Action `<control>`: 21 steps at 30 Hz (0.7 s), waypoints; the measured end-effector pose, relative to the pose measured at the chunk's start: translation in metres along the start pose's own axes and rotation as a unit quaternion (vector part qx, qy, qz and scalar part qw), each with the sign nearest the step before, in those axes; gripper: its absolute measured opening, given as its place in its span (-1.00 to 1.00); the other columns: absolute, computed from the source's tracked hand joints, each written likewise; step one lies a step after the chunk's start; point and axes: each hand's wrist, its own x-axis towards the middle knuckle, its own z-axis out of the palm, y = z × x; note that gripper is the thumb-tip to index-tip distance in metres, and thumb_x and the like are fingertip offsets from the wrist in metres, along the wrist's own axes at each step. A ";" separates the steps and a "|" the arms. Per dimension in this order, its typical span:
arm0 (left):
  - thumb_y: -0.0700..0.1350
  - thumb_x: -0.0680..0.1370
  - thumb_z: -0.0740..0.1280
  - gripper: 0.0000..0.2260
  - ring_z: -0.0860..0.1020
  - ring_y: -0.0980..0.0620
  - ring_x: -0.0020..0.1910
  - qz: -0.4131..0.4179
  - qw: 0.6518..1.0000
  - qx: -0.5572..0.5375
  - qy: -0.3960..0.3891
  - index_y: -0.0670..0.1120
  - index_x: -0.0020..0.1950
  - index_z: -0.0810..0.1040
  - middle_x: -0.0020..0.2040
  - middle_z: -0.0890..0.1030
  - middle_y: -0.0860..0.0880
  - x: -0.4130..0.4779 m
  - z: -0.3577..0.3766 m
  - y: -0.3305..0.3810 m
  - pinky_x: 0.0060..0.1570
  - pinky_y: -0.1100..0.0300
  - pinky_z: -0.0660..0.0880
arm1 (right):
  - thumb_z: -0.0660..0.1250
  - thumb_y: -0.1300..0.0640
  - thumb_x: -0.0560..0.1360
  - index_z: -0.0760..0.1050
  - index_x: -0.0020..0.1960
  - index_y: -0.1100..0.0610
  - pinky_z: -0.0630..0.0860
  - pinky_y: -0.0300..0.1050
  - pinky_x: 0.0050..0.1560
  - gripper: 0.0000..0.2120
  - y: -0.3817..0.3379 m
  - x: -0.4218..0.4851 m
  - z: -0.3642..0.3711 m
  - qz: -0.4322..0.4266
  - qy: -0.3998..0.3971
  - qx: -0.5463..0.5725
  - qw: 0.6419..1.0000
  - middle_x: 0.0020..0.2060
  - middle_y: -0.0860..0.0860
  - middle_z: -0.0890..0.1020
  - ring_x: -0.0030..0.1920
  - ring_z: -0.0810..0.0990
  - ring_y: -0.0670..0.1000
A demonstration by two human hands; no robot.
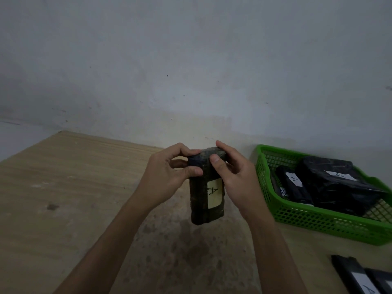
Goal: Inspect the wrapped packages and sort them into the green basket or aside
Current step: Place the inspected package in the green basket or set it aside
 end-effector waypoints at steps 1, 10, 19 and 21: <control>-0.10 0.30 0.45 -0.79 0.67 0.04 -0.15 -0.015 1.000 -0.012 0.006 0.00 -0.10 0.56 -0.07 0.64 0.06 0.000 0.002 -0.001 -0.18 0.18 0.62 | 0.35 0.07 0.50 0.39 0.38 0.01 0.53 -0.07 0.21 -0.54 0.000 -0.001 -0.001 0.003 -0.004 -0.020 1.000 0.21 0.01 0.56 0.22 0.54 -0.01; -0.08 0.51 0.34 -0.68 0.66 0.14 -0.19 -0.163 0.980 -0.088 0.077 -0.09 0.25 0.43 -0.01 0.62 -0.11 -0.003 0.022 0.007 -0.36 0.27 0.57 | 0.49 -0.15 0.23 0.40 0.17 -0.11 0.54 -0.04 0.00 -0.44 -0.009 -0.017 -0.011 0.001 -0.043 -0.266 0.963 -0.03 -0.03 0.52 -0.02 0.52 -0.03; -0.03 0.51 0.35 -0.61 0.64 -0.01 -0.08 -0.328 0.938 -0.073 -0.090 -0.15 0.25 0.34 0.12 0.57 -0.14 -0.029 0.063 0.014 -0.13 0.04 0.63 | 0.44 -0.18 0.28 0.36 0.24 -0.11 0.50 -0.11 -0.06 -0.42 -0.007 -0.052 -0.041 0.011 -0.027 -0.308 0.951 -0.01 -0.02 0.49 0.00 0.49 -0.02; -0.03 0.52 0.34 -0.61 0.63 -0.02 -0.08 -0.341 0.932 -0.085 -0.090 -0.16 0.27 0.35 0.10 0.58 -0.12 -0.033 0.075 0.013 -0.15 0.06 0.62 | 0.48 -0.12 0.34 0.31 0.24 -0.28 0.43 -0.39 -0.12 -0.45 -0.009 -0.066 -0.060 0.024 -0.052 -0.267 0.962 -0.01 -0.17 0.47 -0.03 0.48 -0.24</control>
